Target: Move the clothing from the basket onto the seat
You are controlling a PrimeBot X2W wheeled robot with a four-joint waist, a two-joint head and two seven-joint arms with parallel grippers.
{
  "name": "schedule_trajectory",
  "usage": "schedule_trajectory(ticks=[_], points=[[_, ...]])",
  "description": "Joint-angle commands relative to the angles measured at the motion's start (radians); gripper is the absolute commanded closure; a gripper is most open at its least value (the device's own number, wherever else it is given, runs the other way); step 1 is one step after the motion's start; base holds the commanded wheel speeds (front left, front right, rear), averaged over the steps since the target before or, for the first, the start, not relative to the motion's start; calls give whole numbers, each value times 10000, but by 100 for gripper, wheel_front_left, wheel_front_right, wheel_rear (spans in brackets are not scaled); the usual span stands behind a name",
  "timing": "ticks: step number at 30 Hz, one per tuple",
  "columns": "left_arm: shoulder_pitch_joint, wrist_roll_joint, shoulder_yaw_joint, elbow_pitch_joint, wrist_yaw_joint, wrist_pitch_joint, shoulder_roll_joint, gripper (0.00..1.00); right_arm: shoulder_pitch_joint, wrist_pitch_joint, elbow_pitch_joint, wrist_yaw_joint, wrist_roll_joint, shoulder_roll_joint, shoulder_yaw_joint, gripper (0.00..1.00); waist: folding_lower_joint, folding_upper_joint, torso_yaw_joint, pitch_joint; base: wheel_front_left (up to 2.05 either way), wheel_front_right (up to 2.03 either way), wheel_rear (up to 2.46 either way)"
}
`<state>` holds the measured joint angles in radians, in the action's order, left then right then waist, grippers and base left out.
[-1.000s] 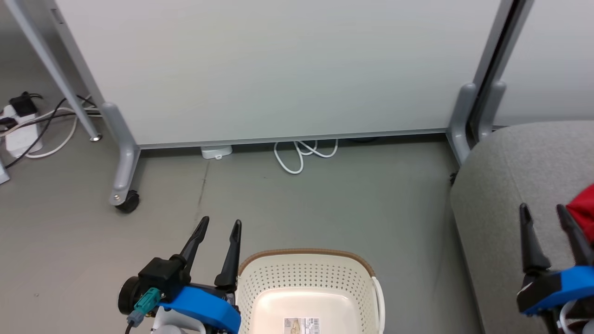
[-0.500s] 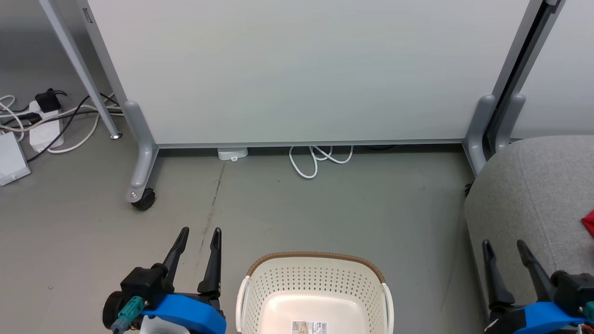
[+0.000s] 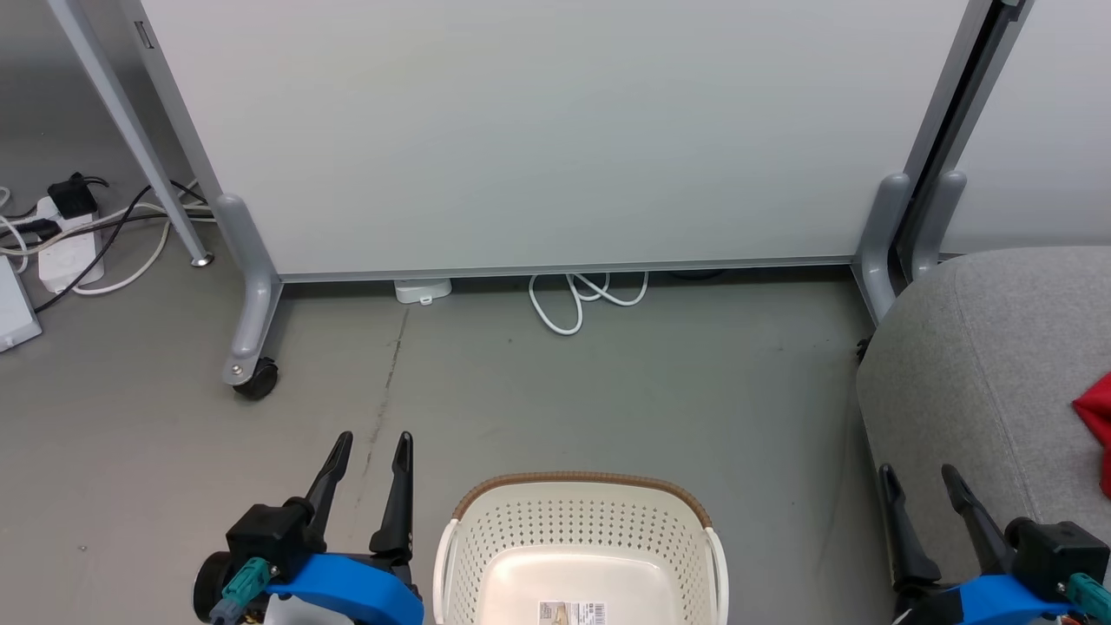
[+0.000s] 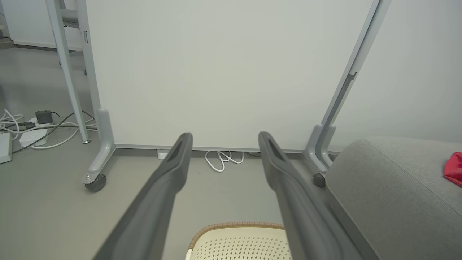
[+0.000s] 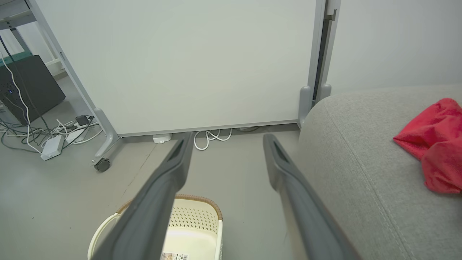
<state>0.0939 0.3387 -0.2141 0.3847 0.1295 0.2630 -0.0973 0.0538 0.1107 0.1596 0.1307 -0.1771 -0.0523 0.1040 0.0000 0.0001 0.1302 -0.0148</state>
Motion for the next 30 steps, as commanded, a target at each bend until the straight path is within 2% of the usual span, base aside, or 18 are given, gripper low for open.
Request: schedule_trajectory(ticks=[1,18,19,24,30], points=[[42,-13,-42,5,11,26,-11,0,-47,40,28,1,-58,24,-17,0,0,-1,-5,12,0,0,0],[-57,4,-75,89,11,26,19,0,-99,89,173,1,-229,26,-96,0,0,-1,-37,42,0,0,0],[-3,29,-73,73,0,0,29,100,-31,50,161,0,-192,6,-92,100,0,-1,-39,43,0,0,0],[-378,63,-125,444,0,-44,73,100,63,29,600,-2,-209,50,-86,100,1,-1,-48,46,0,0,0],[-361,1100,110,311,-1,-317,84,100,-118,-202,694,-2,-1320,51,-21,100,1,-1,-106,52,0,0,0]])
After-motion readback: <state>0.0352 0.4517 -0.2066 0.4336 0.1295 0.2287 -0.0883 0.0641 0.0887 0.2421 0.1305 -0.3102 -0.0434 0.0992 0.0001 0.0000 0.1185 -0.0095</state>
